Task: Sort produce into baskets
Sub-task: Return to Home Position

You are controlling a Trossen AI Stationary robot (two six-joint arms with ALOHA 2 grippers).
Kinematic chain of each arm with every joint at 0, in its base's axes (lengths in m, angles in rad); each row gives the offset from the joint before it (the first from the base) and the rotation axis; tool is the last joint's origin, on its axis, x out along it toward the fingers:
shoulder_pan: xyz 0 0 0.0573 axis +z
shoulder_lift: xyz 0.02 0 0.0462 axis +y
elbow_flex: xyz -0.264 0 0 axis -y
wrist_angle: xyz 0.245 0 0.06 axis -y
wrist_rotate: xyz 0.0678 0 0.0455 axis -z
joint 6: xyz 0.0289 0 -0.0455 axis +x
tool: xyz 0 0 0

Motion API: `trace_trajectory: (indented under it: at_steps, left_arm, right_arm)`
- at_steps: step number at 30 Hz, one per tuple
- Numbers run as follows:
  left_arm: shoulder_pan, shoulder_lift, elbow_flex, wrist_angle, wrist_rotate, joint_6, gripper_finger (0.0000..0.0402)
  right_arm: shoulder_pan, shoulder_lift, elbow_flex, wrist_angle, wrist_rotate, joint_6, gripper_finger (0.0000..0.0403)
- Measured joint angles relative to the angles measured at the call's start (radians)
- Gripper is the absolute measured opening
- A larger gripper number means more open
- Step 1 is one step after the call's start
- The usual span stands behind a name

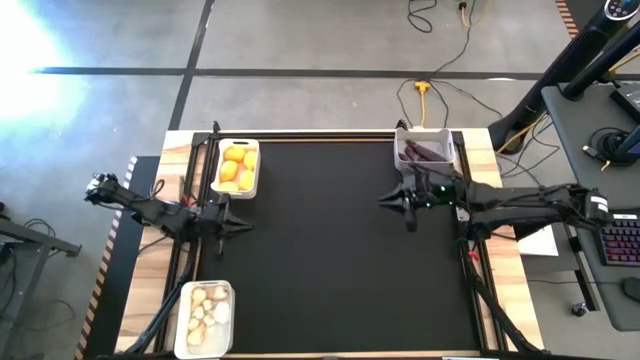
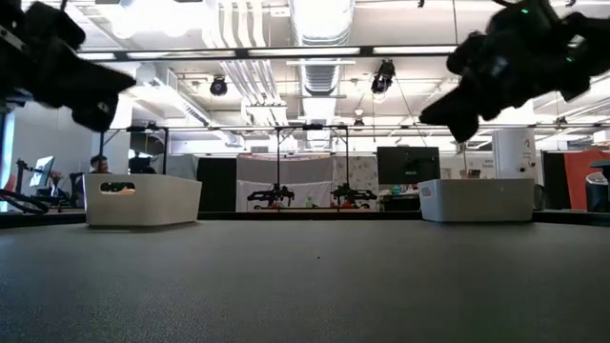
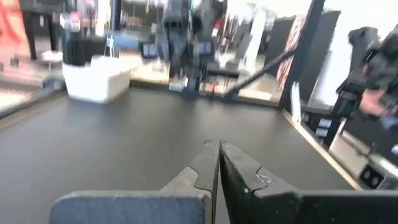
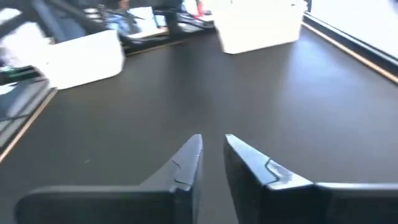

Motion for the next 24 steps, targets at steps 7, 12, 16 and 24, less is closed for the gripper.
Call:
trace_trajectory:
  at_steps: [7,12,16,24]
  left_arm:
    - [0.0,-0.125,0.008,-0.03,0.101,0.067,0.0]
    - [0.014,-0.121,0.009,-0.037,0.092,0.036,0.0]
    - [0.024,-0.116,0.009,-0.037,0.086,0.031,0.0]
    - [0.024,-0.058,0.01,-0.038,0.086,0.035,0.0]
  right_arm:
    - [0.01,-0.113,-0.169,0.118,-0.101,-0.002,0.0014]
    - [0.01,-0.272,-0.258,0.119,-0.122,0.005,0.0009]
    - [0.011,-0.421,-0.284,0.037,-0.123,0.02,0.0009]
    - [0.025,-0.629,-0.284,-0.019,-0.088,-0.024,0.0009]
